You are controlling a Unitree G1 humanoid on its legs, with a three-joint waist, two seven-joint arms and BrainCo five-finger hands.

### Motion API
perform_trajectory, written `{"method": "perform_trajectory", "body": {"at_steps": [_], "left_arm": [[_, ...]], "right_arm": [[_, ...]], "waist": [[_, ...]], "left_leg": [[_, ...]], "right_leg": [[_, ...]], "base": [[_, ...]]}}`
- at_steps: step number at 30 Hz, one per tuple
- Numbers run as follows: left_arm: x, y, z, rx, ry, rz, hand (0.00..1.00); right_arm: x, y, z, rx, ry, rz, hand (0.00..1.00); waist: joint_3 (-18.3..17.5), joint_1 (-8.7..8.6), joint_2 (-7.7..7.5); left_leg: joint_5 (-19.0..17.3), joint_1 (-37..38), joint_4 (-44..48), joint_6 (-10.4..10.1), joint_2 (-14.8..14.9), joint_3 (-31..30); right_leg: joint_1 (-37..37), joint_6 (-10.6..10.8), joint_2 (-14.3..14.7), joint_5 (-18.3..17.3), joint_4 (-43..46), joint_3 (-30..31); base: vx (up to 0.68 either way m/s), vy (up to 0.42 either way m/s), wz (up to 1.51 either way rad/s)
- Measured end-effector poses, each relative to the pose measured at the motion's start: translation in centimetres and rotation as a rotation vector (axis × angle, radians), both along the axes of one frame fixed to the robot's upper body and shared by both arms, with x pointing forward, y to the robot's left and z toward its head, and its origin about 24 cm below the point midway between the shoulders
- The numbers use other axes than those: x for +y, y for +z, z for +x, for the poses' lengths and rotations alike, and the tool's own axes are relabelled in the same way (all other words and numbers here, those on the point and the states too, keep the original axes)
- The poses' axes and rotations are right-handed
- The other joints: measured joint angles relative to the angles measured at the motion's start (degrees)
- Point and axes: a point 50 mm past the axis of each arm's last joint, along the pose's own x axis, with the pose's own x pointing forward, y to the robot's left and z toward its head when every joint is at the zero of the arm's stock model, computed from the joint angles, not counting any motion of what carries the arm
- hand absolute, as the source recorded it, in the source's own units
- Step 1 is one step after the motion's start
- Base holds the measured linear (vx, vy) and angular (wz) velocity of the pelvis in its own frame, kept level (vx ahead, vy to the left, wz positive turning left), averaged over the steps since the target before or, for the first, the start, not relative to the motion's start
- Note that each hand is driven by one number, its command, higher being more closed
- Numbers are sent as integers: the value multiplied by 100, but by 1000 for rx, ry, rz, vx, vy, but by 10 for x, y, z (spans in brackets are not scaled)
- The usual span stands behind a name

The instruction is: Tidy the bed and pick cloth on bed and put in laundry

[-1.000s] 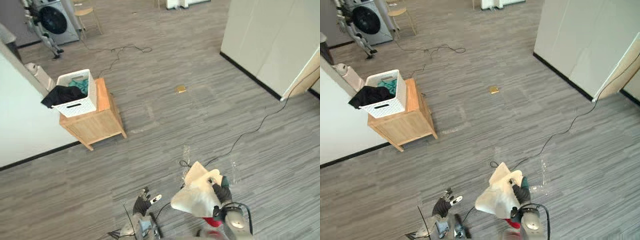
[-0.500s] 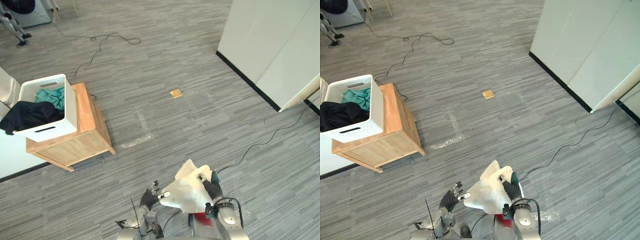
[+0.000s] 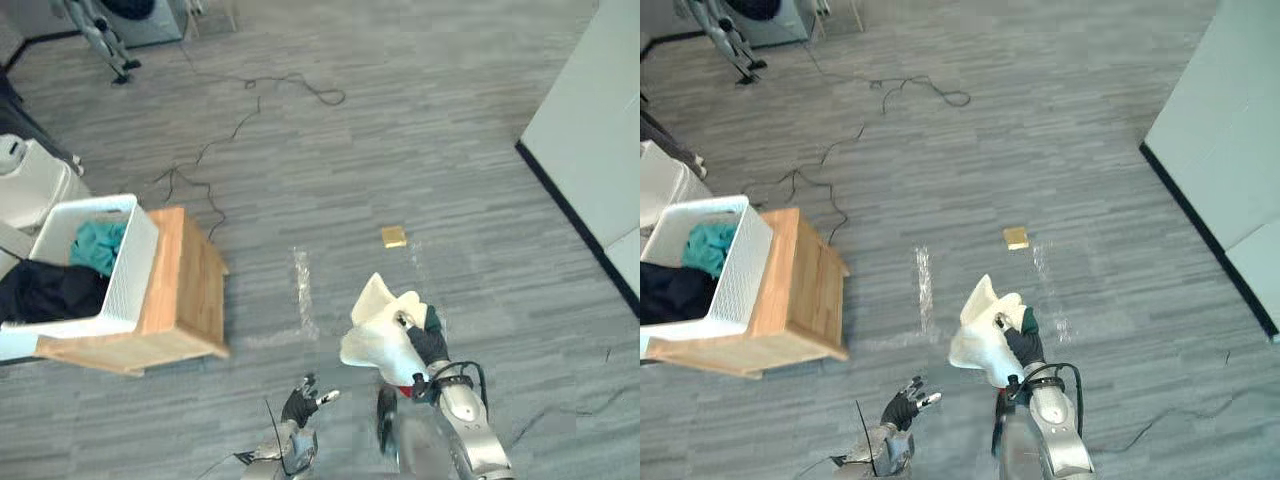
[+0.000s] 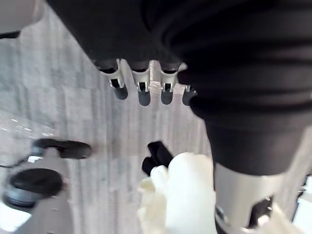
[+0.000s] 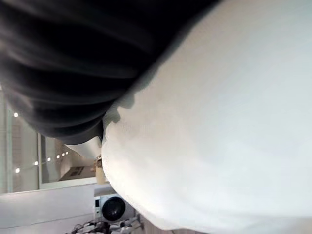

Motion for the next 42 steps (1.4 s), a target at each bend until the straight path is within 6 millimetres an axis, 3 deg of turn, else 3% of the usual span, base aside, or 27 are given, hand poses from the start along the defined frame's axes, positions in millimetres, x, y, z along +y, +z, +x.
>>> {"method": "perform_trajectory", "body": {"at_steps": [2, 6, 7, 8, 9, 10, 12, 13, 15, 17, 18, 20, 23, 24, 25, 26, 27, 28, 29, 31, 33, 34, 36, 39, 40, 41, 42], "left_arm": [[3, 4, -1, -18, 44, -24, 0], [3, 6, -7, -28, 80, -73, 0], [2, 6, -7, -22, 86, -83, 0], [2, 4, -12, -6, 90, -84, 0], [2, 3, -12, 1, 94, -87, 0], [6, 5, -11, -8, 111, -82, 0], [9, 5, -11, -13, 129, -83, 0], [9, 6, -11, -13, 127, -84, 0], [14, 5, -11, -12, 125, -67, 0], [21, 4, -13, -10, 112, -37, 0], [26, 3, -12, -11, 108, -20, 0], [30, 1, -12, 1, 100, -3, 0], [33, -9, -21, 59, 83, 25, 0], [34, -14, -26, 87, 69, 42, 0], [36, -15, -28, 93, 58, 60, 0], [39, -15, -28, 94, 56, 68, 0], [45, -14, -28, 85, 55, 86, 0], [42, -18, -32, 110, 66, 75, 0], [39, -18, -34, 114, 65, 65, 0], [29, -17, -30, 104, 61, 42, 0], [28, -16, -28, 97, 66, 38, 0], [28, -16, -29, 100, 65, 36, 0], [26, -15, -27, 91, 64, 32, 0], [27, -12, -27, 75, 62, 35, 0], [27, -11, -28, 67, 63, 35, 0], [27, -11, -27, 65, 62, 37, 0], [31, -9, -26, 53, 64, 45, 0]], "right_arm": [[-4, 1, 6, -4, 6, -20, 100], [-17, -5, 3, 24, -3, -70, 100], [-21, -5, 3, 25, -8, -79, 100], [-24, -6, 2, 31, -23, -83, 100], [-24, -9, 1, 42, -27, -81, 100], [-22, -14, -2, 70, -21, -86, 100], [-18, -14, -2, 71, -7, -86, 100], [-13, -15, -3, 72, 6, -91, 100], [-3, -19, -6, 89, 33, -81, 100], [6, -21, -9, 97, 66, -63, 100], [12, -20, -10, 90, 78, -45, 100], [13, -18, -9, 78, 76, -33, 100], [13, -18, -9, 79, 71, -21, 100], [13, -19, -10, 81, 62, -13, 100], [12, -20, -11, 85, 48, -2, 100], [13, -20, -12, 87, 44, 6, 100], [17, -22, -16, 94, 41, 26, 100], [15, -24, -17, 106, 49, 11, 100], [12, -25, -20, 108, 38, 9, 100], [4, -25, -20, 108, 25, -8, 100], [1, -27, -23, 118, 25, -20, 100], [-1, -23, -21, 99, 7, -12, 100], [-4, -14, -15, 57, -15, -4, 100], [-7, -8, -9, 28, -25, -9, 100], [-8, -9, -10, 32, -23, -18, 100], [-9, -11, -10, 43, -23, -20, 100], [-7, -9, -10, 37, -18, -16, 100]], "waist": [[-4, -3, 11], [-31, -21, 40], [-96, -21, 74], [-189, -21, 172], [-209, -18, 84], [-342, 1, -165], [-470, 12, -265], [-480, -54, -327], [-464, -55, -321], [-460, -163, -246], [-485, -199, -270], [-509, -229, -285], [-522, -228, -290], [-522, -239, -283], [-543, -222, -321], [-561, -198, -387], [-613, -143, -585], [-690, -154, -297], [-738, -190, -312], [-708, -250, -92], [-635, -231, -159], [-638, -211, -193], [-639, -235, -195], [-643, -205, -183], [-644, -166, -129], [-678, -149, -184], [-734, -154, -363]], "left_leg": [[-292, -572, -1215, 45, -364, 771], [-218, -615, -3978, 84, -855, 2107], [3, -543, -4661, 391, -887, 2668], [316, -451, -4961, 973, -841, 3178], [206, -409, -4860, 1552, -926, 3178], [19, -334, -4873, 1584, -1248, 3039], [-139, -112, -5065, 1577, -1613, 2771], [-182, 168, -5256, 1551, -1865, 2457], [-224, 764, -5552, 1475, -2117, 1920], [-216, 1282, -5679, 1416, -2156, 1268], [-193, 1450, -5682, 1380, -2205, 880], [-283, 1589, -5674, 1200, -2249, 295], [-477, 1740, -5641, 857, -2260, -565], [-602, 1788, -5564, 641, -2190, -825], [-766, 1808, -5415, 380, -2102, -991], [-870, 1838, -5322, 228, -2088, -1060], [-1041, 1862, -5108, 79, -2098, -1101], [-1243, 1692, -4530, 8, -1704, -1172], [-1224, 1458, -4026, -17, -1562, -1171], [-921, 912, -2687, -109, -1085, -837], [-318, 632, -1803, -42, -549, 49], [-481, 572, -1780, 122, -310, 835], [-600, 274, -2248, 162, -448, 1186], [-336, -5, -4406, 45, -1017, 1348], [239, 98, -5000, 600, -1085, 1352], [255, 202, -5058, 620, -1167, 1428], [221, 278, -5237, 669, -1368, 1484]], "right_leg": [[345, 134, -231, -195, -210, -132], [952, 503, -499, -452, -501, -615], [1128, 707, -477, -616, -551, -813], [1358, 909, -404, -875, -498, -1012], [1474, 1004, -484, -1023, -399, -1084], [1443, 1127, -775, -1140, 5, -1236], [1011, 1127, -1183, -1137, 1438, -1209], [568, 1363, -1412, -870, 2959, -898], [3, 1300, -1421, -864, 5101, -359], [-298, 993, -1211, -1057, 5761, -284], [-560, 815, -1177, -1177, 5606, -244], [-1010, 787, -1189, -1404, 4884, -122], [-1413, 838, -970, -1450, 2604, 753], [-1386, 860, -830, -1174, 1593, 1313], [-1242, 936, -774, -509, 623, 1616], [-1187, 949, -792, -26, 285, 1639], [-1165, 873, -909, 743, 188, 1567], [-1060, 989, -759, 330, 695, 1176], [-967, 943, -726, 21, 712, 990], [-510, 747, -578, -189, 630, 501], [27, 614, -544, -260, 324, 245], [352, 582, -624, -288, 34, 161], [420, 588, -734, -296, -162, 87], [550, 621, -831, -279, -500, -17], [625, 769, -770, -307, -532, 3], [689, 813, -822, -334, -538, 48], [737, 885, -965, -369, -575, 46]], "base": [[468, -73, 20], [484, 34, 54], [561, 87, 86], [669, 125, 89], [690, 154, 91], [588, 166, 82], [603, 235, 83], [592, 214, 88], [547, 84, 138], [462, -46, 172], [400, -129, 192], [392, -164, 188], [410, -268, 165], [424, -389, 163], [290, -281, 163], [297, -347, 139], [297, -470, 139], [358, -540, 147], [260, -427, 126], [221, -364, 104], [211, -299, 73], [212, -222, 34], [139, -102, 20], [189, 23, 6], [208, 77, -7], [304, 82, -11], [331, 84, -3]]}}
